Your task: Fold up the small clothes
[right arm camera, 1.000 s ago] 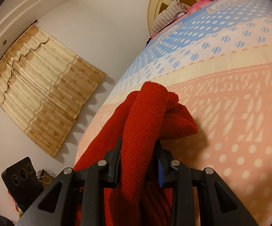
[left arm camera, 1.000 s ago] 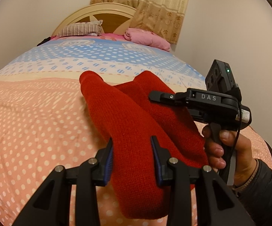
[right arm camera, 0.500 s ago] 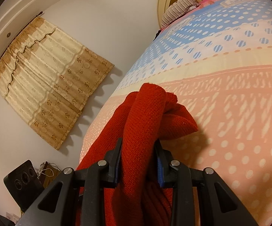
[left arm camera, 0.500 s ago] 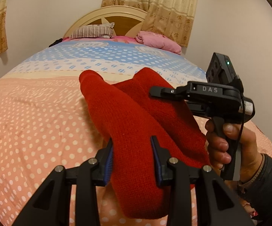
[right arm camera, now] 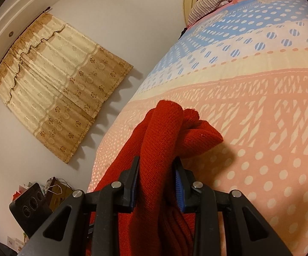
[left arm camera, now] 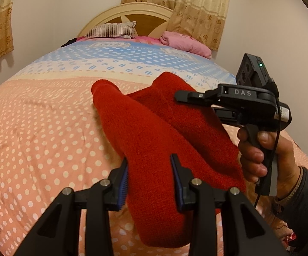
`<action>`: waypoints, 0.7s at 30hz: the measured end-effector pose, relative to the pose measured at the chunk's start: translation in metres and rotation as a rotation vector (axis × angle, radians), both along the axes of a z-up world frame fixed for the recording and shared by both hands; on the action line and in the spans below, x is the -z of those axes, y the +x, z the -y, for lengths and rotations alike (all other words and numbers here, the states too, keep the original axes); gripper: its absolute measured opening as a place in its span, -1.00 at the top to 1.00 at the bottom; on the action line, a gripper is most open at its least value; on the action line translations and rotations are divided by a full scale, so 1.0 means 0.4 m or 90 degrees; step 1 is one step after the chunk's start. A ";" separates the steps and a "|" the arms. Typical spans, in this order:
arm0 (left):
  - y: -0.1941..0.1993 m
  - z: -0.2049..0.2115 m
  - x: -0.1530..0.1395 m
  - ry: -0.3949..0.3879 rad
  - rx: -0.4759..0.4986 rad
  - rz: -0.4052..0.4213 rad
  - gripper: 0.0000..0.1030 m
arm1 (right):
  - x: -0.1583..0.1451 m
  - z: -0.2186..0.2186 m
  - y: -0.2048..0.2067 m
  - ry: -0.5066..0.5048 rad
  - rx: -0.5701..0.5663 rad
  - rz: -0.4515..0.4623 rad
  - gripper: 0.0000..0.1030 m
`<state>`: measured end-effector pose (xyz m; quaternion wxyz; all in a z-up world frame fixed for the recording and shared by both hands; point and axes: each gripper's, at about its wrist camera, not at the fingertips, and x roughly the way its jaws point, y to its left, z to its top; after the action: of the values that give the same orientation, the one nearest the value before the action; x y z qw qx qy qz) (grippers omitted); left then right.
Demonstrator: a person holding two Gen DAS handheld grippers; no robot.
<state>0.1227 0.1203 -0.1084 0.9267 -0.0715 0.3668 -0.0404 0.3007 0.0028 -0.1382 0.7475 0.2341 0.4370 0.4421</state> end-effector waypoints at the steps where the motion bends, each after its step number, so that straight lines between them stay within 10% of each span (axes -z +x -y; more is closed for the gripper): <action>1: -0.001 -0.003 0.004 0.000 -0.001 -0.003 0.28 | 0.002 0.000 0.000 0.001 0.000 -0.001 0.42; 21: -0.035 -0.002 0.026 0.046 -0.021 -0.005 -0.28 | 0.071 0.063 0.021 0.005 0.044 -0.065 0.42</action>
<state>0.1086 0.1211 -0.1187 0.9278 -0.0440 0.3702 -0.0116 0.3092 -0.0222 -0.1667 0.7382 0.2739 0.4646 0.4052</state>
